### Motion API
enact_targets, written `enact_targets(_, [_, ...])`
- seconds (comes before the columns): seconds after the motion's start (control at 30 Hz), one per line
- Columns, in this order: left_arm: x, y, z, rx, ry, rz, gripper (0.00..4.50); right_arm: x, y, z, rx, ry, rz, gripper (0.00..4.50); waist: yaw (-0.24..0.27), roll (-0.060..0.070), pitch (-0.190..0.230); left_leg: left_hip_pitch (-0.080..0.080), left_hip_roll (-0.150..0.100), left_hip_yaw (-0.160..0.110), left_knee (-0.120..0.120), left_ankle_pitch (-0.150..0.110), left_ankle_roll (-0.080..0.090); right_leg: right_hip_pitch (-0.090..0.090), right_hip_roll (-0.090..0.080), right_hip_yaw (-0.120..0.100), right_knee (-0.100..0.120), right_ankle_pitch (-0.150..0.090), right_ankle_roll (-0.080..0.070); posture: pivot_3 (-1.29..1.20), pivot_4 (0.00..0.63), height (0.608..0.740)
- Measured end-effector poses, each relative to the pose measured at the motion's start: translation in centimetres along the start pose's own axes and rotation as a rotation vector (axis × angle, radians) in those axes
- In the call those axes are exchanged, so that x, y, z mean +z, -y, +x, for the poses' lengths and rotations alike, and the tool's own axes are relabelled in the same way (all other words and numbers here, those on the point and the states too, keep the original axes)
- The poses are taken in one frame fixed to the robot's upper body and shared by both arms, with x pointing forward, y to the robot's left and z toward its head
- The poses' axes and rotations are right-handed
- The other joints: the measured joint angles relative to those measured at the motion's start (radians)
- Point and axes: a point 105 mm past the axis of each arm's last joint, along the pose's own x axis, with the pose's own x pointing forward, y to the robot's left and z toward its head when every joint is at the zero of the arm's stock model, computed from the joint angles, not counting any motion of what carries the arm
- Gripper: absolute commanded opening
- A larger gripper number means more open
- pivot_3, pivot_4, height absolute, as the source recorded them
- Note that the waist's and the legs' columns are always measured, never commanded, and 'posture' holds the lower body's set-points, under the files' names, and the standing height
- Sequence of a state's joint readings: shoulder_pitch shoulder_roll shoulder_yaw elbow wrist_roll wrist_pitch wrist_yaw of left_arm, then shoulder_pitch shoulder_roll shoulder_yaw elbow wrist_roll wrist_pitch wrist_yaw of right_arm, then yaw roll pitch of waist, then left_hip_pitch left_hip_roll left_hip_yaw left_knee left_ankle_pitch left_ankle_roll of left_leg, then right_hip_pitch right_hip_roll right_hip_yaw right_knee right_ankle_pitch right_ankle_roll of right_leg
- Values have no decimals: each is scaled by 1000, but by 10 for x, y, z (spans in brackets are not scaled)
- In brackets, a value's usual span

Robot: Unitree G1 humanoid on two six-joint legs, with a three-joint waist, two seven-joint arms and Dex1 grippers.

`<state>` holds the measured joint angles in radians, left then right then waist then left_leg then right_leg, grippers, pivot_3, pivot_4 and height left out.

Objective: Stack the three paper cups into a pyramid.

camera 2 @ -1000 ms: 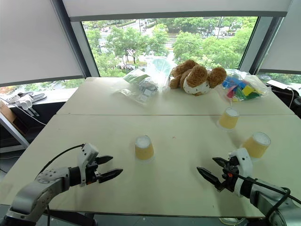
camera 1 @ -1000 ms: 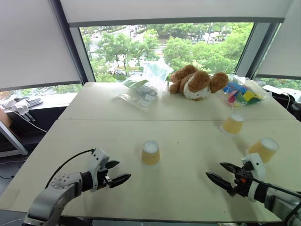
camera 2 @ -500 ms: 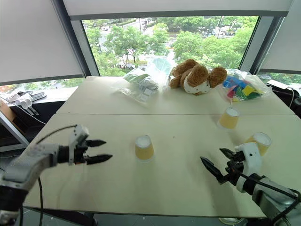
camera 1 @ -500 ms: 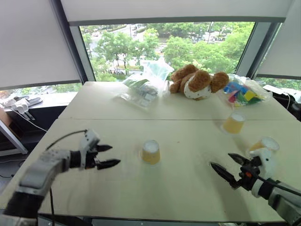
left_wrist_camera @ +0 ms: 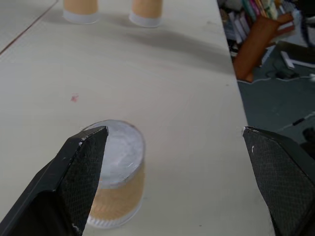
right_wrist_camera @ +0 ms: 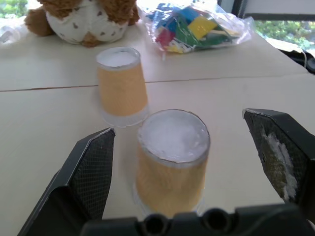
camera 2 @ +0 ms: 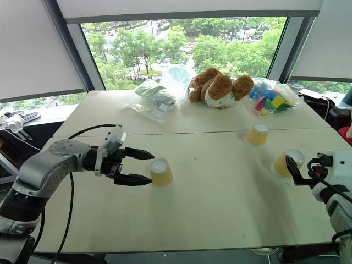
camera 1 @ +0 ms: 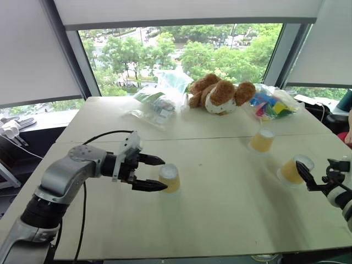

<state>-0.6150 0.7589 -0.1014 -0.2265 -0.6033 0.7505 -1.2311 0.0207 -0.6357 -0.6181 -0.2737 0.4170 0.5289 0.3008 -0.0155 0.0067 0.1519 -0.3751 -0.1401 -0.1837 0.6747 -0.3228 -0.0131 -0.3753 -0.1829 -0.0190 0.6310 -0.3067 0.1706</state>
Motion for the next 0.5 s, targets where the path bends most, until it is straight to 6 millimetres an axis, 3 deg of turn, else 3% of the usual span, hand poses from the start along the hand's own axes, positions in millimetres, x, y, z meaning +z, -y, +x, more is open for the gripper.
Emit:
enact_targets(0.4, [-1,4,-6,68,-9,-41,4500,-22,-4,24,31,-40,90,4480,5,0,0,0,-1,1,0,0,0,0,0,2,0,0,0,0,150,740])
enact_targets(0.5, [-1,3,-5,75,-6,-42,4500,-27,-1,28,18,-51,95,3613,3,0,0,0,-1,1,0,0,0,0,0,3,0,0,0,0,150,740])
